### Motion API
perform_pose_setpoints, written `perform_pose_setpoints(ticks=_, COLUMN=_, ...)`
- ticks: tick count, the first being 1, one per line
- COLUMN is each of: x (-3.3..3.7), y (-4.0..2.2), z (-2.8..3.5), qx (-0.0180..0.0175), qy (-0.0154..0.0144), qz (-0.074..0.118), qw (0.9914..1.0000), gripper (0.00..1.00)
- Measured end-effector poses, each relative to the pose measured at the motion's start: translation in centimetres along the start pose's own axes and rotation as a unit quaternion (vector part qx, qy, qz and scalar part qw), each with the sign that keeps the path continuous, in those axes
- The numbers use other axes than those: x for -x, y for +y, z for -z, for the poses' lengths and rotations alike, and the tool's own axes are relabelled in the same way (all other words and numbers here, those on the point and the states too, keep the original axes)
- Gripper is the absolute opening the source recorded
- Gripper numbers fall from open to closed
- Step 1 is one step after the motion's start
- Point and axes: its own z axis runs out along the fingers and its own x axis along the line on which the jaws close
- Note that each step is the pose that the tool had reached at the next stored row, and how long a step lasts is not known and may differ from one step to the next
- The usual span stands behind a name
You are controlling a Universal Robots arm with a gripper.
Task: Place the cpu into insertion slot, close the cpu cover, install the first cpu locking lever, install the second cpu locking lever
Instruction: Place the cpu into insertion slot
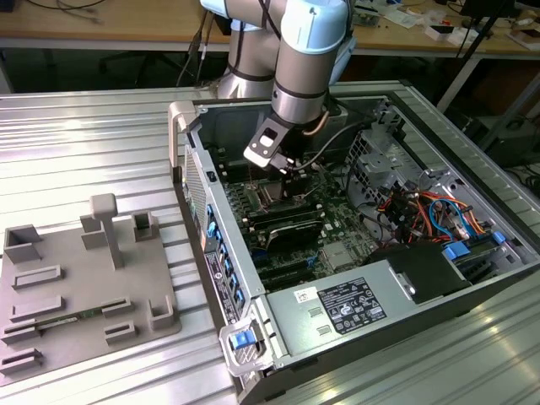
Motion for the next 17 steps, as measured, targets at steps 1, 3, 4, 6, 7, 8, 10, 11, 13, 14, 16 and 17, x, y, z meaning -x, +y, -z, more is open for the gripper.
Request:
perform_pose_setpoints(ticks=1, x=0.0, y=0.0, z=0.0, qx=0.0001, qy=0.0, qz=0.0, qw=1.0, gripper=0.61)
perform_pose_setpoints(ticks=3, x=0.0, y=0.0, z=0.0, qx=0.0001, qy=0.0001, qz=0.0, qw=1.0, gripper=0.61)
perform_pose_setpoints(ticks=4, x=0.0, y=0.0, z=0.01, qx=0.0001, qy=0.0, qz=0.0, qw=1.0, gripper=0.61)
perform_pose_setpoints(ticks=6, x=0.0, y=0.0, z=0.01, qx=0.0, qy=0.0, qz=0.0, qw=1.0, gripper=0.53)
perform_pose_setpoints(ticks=7, x=0.0, y=0.0, z=0.01, qx=0.0, qy=0.0, qz=0.0, qw=1.0, gripper=0.53)
perform_pose_setpoints(ticks=8, x=0.0, y=0.0, z=0.01, qx=0.0, qy=0.0, qz=0.0, qw=1.0, gripper=0.46)
perform_pose_setpoints(ticks=10, x=0.0, y=0.0, z=0.02, qx=0.0, qy=0.0, qz=0.0, qw=1.0, gripper=0.46)
perform_pose_setpoints(ticks=11, x=0.0, y=0.0, z=0.02, qx=0.0, qy=0.0, qz=0.0, qw=1.0, gripper=0.46)
perform_pose_setpoints(ticks=13, x=0.0, y=0.0, z=0.02, qx=0.0, qy=0.0, qz=0.0, qw=1.0, gripper=0.46)
perform_pose_setpoints(ticks=14, x=0.0, y=0.0, z=0.03, qx=0.0, qy=0.0, qz=0.0, qw=1.0, gripper=0.45)
perform_pose_setpoints(ticks=16, x=0.0, y=0.0, z=0.03, qx=0.0, qy=0.0, qz=0.0, qw=1.0, gripper=0.37)
perform_pose_setpoints(ticks=17, x=0.0, y=0.01, z=0.03, qx=0.0, qy=0.0, qz=0.0, qw=1.0, gripper=0.37)
